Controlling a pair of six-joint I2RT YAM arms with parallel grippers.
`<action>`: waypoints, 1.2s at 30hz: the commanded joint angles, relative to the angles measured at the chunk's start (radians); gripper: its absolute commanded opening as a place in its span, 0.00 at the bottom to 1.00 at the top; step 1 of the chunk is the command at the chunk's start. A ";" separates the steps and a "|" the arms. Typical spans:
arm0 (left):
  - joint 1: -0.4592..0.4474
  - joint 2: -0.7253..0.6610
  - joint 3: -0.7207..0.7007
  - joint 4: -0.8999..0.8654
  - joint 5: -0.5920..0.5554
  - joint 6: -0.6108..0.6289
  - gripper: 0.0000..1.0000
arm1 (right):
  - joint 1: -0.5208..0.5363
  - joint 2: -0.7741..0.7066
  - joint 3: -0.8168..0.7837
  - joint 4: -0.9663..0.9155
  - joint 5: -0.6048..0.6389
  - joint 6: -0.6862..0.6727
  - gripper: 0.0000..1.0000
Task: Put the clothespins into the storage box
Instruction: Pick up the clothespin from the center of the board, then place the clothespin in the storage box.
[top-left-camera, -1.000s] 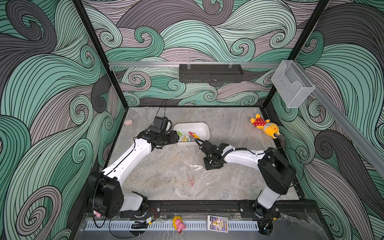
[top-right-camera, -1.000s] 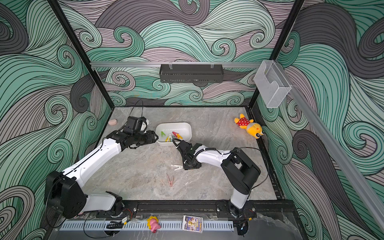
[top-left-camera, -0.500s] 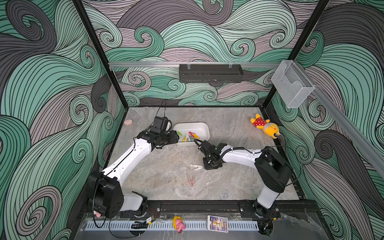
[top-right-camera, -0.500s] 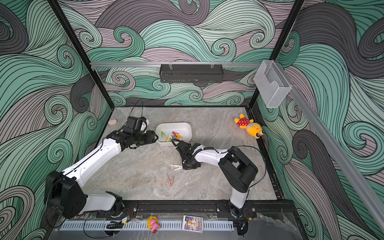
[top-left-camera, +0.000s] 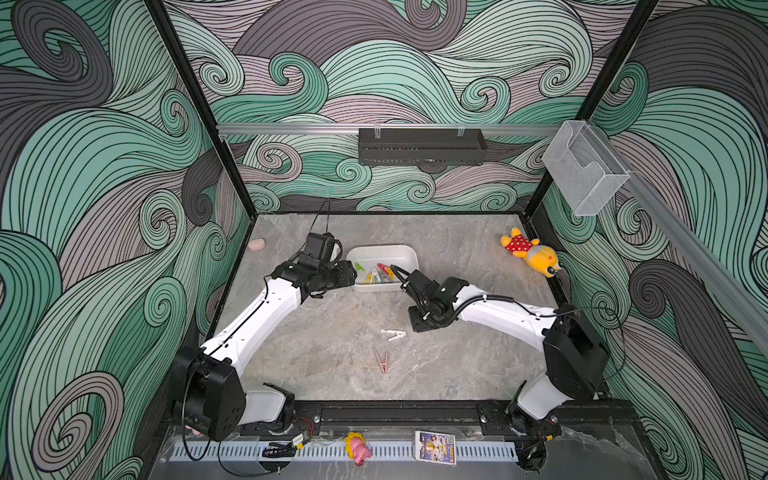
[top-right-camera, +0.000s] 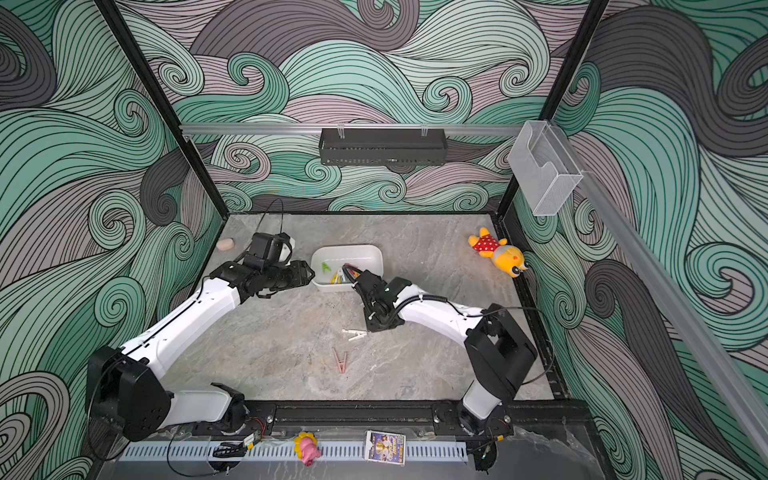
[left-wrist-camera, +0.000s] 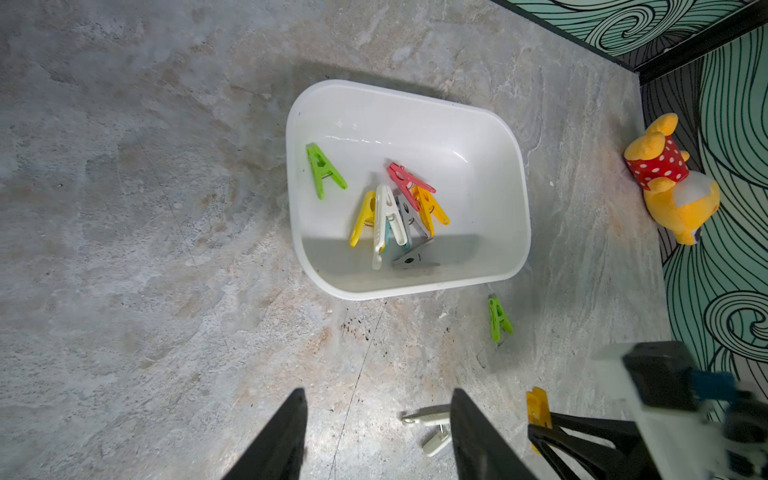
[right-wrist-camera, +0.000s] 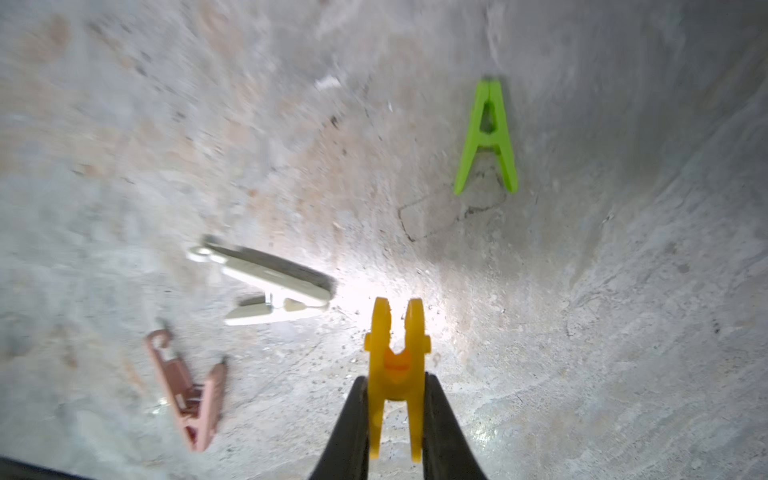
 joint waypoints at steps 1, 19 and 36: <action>0.007 -0.031 0.001 -0.029 -0.023 0.008 0.58 | -0.019 -0.013 0.101 -0.087 0.033 -0.062 0.21; 0.026 -0.121 -0.040 -0.085 -0.126 -0.020 0.59 | -0.190 0.457 0.680 -0.079 -0.111 -0.312 0.22; 0.028 -0.185 -0.060 -0.122 -0.186 -0.045 0.60 | -0.225 0.663 0.788 -0.071 -0.109 -0.354 0.24</action>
